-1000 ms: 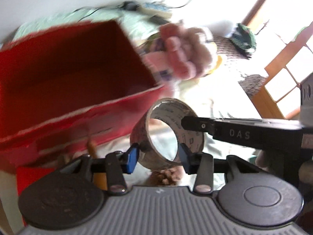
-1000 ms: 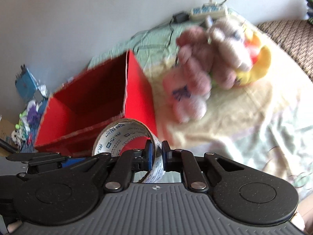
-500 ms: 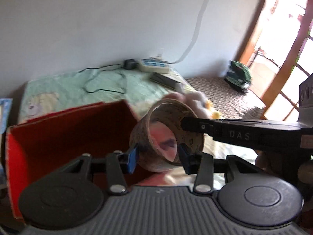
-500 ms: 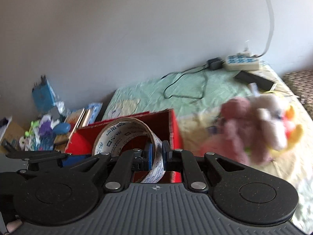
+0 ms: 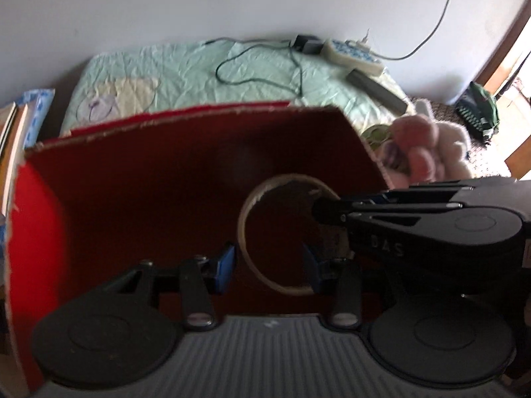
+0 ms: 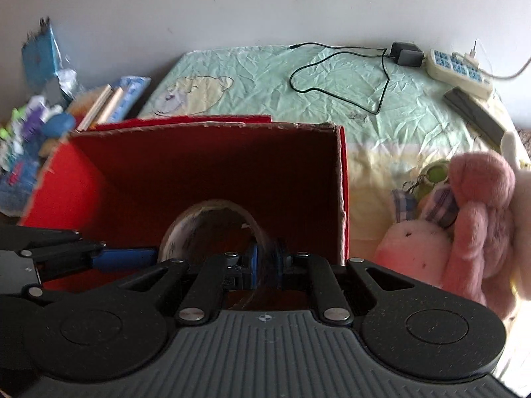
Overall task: Organize objects
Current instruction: 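Carry the clear printed tape roll in the right gripper over the red box, then lower the tape roll into the box and open the right gripper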
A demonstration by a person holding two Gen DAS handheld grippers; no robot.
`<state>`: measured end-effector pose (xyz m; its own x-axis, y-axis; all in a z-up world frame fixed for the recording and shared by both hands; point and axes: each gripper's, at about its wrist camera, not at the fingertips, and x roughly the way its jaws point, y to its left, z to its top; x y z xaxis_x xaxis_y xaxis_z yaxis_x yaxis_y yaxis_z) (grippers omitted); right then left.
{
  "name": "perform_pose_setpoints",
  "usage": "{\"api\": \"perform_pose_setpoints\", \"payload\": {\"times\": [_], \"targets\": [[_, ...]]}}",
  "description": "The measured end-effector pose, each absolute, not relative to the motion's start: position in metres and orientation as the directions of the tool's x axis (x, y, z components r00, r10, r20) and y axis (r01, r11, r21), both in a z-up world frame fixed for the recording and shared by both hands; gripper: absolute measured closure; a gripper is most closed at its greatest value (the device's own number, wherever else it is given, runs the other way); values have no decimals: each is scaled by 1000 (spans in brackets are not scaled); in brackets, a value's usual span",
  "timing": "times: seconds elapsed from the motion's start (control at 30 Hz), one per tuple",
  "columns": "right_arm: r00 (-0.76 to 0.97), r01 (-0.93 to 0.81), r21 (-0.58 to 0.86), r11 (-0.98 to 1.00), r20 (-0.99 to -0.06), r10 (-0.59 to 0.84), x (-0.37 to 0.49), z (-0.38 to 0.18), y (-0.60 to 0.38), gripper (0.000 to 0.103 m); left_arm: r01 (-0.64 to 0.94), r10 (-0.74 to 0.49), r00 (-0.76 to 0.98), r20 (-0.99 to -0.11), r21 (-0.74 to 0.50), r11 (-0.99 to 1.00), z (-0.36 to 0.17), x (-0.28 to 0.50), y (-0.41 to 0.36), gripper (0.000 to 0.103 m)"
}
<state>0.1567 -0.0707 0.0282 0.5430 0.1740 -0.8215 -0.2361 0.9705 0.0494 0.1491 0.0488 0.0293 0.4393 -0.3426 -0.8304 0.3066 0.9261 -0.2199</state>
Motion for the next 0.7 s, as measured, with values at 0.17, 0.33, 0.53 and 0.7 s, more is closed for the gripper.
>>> {"api": "perform_pose_setpoints", "payload": {"times": [0.17,0.33,0.53,0.7], "targets": [[554,-256,-16,966,-822,133,162,29,-63,90,291,-328,397,-857,-222,931,9,159,47,58],[590,-255,-25,967,-796,135,161,32,-67,80,278,-329,380,-865,-232,932,1,162,47,58],[599,-219,75,973,-777,195,168,41,-84,78,245,-328,371,-869,-249,937,-6,166,52,58],[554,-234,162,959,-788,268,161,43,-88,83,227,-298,403,-865,-221,949,0,163,58,58]]}}
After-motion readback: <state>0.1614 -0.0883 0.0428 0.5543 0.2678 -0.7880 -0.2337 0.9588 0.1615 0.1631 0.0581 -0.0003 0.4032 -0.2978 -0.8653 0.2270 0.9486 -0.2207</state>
